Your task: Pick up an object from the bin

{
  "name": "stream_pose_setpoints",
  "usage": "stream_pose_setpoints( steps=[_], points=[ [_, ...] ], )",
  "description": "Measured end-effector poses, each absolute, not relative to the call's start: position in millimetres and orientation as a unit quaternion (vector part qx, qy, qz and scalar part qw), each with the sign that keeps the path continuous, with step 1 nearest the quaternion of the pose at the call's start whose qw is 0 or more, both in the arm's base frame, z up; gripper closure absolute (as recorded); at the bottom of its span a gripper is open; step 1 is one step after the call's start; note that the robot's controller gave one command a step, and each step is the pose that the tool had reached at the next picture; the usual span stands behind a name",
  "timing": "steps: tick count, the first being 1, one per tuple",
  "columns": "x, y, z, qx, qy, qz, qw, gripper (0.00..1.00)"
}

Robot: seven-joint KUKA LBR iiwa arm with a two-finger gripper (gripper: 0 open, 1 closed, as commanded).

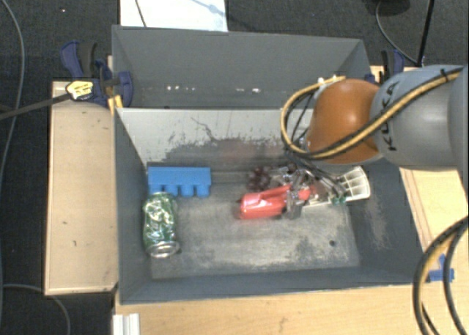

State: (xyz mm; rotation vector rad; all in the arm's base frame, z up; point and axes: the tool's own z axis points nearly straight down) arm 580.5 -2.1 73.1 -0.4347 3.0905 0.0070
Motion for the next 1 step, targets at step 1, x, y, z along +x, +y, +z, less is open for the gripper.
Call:
stream_pose_setpoints(
  steps=[1],
  points=[
    [580.5, -2.2, 73.1, -0.138, 0.99, 0.002, 0.01, 1.0]
  ],
)
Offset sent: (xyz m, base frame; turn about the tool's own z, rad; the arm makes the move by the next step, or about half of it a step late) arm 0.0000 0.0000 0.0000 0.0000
